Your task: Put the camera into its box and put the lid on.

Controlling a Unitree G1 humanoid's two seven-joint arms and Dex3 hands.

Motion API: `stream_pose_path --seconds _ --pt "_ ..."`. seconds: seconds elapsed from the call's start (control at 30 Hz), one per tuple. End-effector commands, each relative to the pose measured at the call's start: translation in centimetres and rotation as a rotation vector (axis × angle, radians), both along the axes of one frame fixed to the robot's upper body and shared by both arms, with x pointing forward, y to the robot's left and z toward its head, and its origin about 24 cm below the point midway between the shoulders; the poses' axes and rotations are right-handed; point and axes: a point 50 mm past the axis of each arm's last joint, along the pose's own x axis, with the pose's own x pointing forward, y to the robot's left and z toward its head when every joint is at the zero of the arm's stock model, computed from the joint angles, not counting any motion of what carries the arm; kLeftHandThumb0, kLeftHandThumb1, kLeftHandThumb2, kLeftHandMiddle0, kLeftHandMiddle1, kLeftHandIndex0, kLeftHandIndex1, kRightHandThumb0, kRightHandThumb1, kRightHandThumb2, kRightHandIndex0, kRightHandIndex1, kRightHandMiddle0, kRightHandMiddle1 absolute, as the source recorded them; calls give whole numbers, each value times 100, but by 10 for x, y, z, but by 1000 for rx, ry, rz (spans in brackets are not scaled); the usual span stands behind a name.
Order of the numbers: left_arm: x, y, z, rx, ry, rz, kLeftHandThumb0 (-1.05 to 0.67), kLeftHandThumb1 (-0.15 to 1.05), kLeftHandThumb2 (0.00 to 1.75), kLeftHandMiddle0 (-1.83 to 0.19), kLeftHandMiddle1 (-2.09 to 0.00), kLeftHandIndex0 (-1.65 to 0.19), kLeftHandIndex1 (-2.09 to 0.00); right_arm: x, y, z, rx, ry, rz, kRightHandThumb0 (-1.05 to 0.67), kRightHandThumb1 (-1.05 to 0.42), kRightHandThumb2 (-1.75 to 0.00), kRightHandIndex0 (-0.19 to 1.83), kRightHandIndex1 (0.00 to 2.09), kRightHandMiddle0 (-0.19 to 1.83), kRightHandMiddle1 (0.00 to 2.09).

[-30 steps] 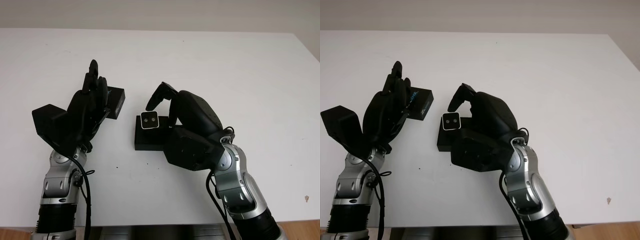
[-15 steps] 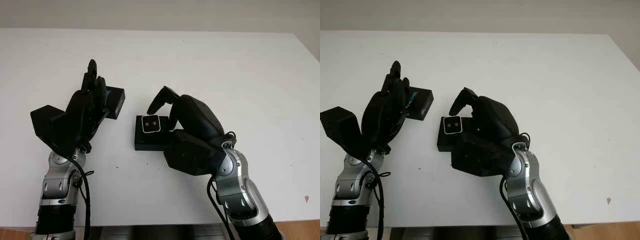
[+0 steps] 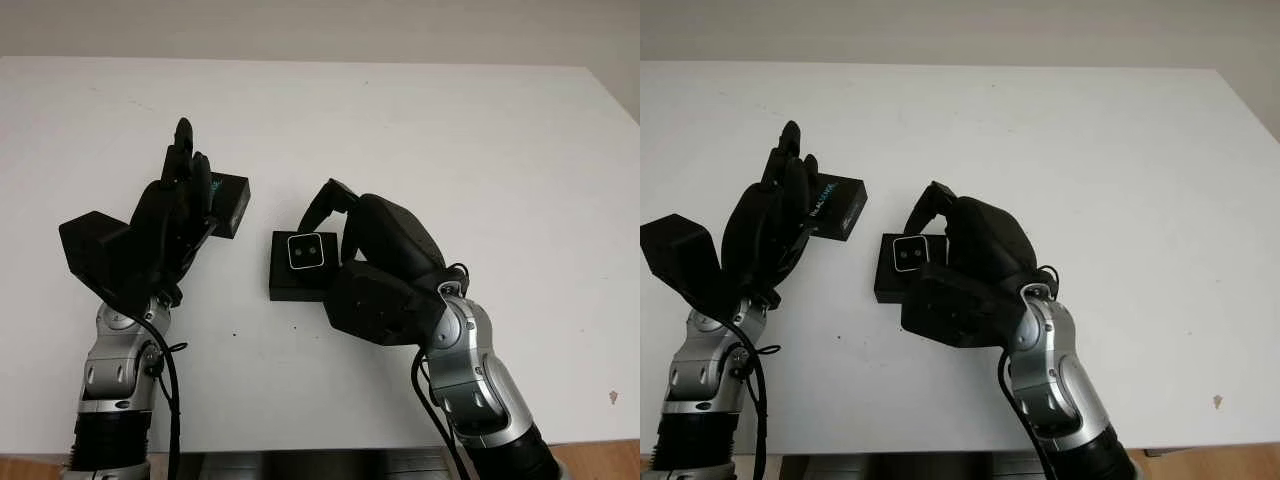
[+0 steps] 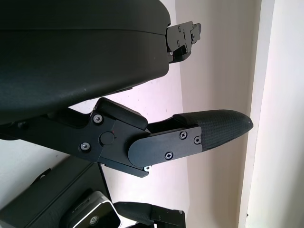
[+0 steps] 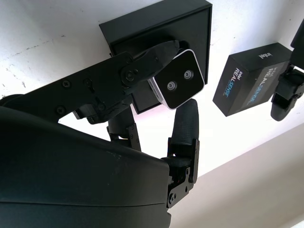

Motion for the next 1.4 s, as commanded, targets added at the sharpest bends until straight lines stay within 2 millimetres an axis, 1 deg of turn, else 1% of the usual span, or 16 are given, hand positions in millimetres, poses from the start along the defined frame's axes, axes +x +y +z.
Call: stream_pose_path --seconds 0.0,0.3,0.5,0.7,0.83,1.1,1.23,1.37 --pt "-3 3 2 10 -16 3 -84 105 66 19 0 19 0 2 0 3 -9 -10 -6 -32 -98 -6 43 187 28 156" --pt "-4 3 3 19 -15 5 -84 105 66 19 0 19 0 4 -2 -1 -24 11 -18 -32 -99 -6 43 189 29 160" --pt "-4 4 3 17 -15 7 -84 105 65 19 0 19 0 3 -1 -5 -30 24 -22 -33 -99 -6 41 184 30 161" --pt "-4 4 3 12 -12 3 -85 105 65 19 0 19 0 2 1 -8 -26 38 -20 -33 -99 -5 42 186 30 164" --pt "-4 4 3 15 -13 8 -85 105 65 19 0 19 0 2 2 -9 -4 64 -17 -34 -100 -5 35 181 28 165" --pt "-4 5 2 23 -11 9 -85 105 65 19 0 19 0 4 2 -11 19 85 -19 -36 -100 -6 32 181 27 165" --pt "-4 4 3 21 -13 2 -85 105 65 19 0 19 0 6 0 -10 32 107 -24 -36 -101 -6 29 175 27 165" --pt "-4 5 3 18 -12 10 -85 105 64 19 0 19 0 7 -2 -11 39 121 -22 -37 -101 -5 27 179 25 164"
